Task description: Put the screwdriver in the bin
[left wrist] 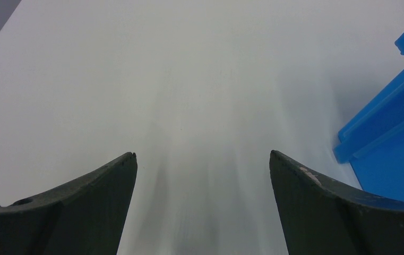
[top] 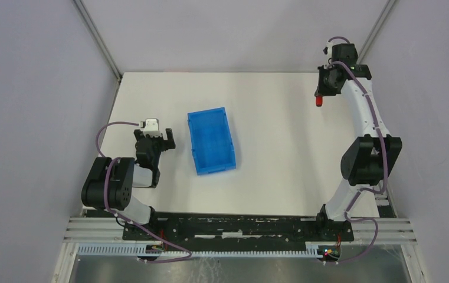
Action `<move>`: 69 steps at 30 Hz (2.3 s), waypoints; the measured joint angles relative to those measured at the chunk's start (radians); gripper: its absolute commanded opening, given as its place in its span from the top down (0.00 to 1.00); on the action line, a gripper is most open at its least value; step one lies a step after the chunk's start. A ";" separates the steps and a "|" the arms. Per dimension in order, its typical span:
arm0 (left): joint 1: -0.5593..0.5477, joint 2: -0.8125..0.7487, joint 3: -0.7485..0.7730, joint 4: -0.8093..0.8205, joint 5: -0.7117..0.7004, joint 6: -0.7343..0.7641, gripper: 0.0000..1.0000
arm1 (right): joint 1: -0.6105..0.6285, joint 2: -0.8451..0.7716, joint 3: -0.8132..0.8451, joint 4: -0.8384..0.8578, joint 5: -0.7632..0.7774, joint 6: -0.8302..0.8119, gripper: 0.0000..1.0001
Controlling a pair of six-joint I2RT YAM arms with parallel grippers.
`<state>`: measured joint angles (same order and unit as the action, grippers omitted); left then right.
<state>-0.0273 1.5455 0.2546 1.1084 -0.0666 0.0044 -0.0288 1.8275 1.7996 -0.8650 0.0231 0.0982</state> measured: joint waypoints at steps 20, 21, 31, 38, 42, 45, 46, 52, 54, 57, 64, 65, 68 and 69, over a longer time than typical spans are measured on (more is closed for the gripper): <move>0.000 0.000 0.000 0.000 0.000 0.000 0.00 | 0.858 -0.025 0.121 0.026 0.059 0.124 1.00; 0.000 0.000 0.000 0.000 0.000 0.000 0.00 | 0.882 -0.008 0.133 0.037 0.066 0.126 1.00; 0.000 0.000 0.000 0.000 0.000 0.000 0.00 | 0.938 0.149 -0.033 0.162 0.125 0.146 1.00; 0.000 0.000 0.000 0.000 0.000 0.000 0.00 | 0.964 0.298 -0.083 0.195 0.147 0.168 1.00; 0.000 0.000 0.000 0.000 0.000 0.000 0.00 | 0.967 0.336 -0.090 0.218 0.159 0.175 0.88; 0.000 0.000 0.000 0.000 0.000 0.000 0.00 | 0.967 0.355 -0.091 0.229 0.162 0.184 0.70; 0.000 0.000 0.000 0.000 0.000 0.000 0.00 | 0.967 0.359 -0.092 0.230 0.163 0.188 0.67; 0.000 0.000 0.000 0.000 0.000 0.000 0.00 | 0.967 0.363 -0.097 0.244 0.176 0.196 0.58; 0.000 0.000 0.000 0.000 0.000 0.000 0.00 | 0.967 0.361 -0.097 0.244 0.182 0.196 0.58; 0.000 0.000 0.000 0.000 0.000 0.000 0.00 | 0.967 0.340 -0.090 0.235 0.185 0.195 0.58; 0.000 0.000 0.000 0.000 0.000 0.000 0.00 | 0.966 0.151 -0.022 0.214 0.188 0.180 0.02; 0.000 0.000 0.000 0.000 0.000 0.000 0.00 | 0.962 0.103 -0.019 0.218 0.188 0.177 0.02; 0.000 0.000 0.000 0.000 0.000 0.000 0.00 | 0.945 -0.043 -0.021 0.225 0.180 0.141 0.02; 0.000 0.000 0.000 0.000 0.000 0.000 0.00 | 0.932 -0.089 -0.031 0.232 0.179 0.135 0.02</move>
<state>-0.0273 1.5455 0.2550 1.1084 -0.0666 0.0044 0.9028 1.7386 1.7691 -0.6331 0.2020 0.2337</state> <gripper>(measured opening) 0.997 0.979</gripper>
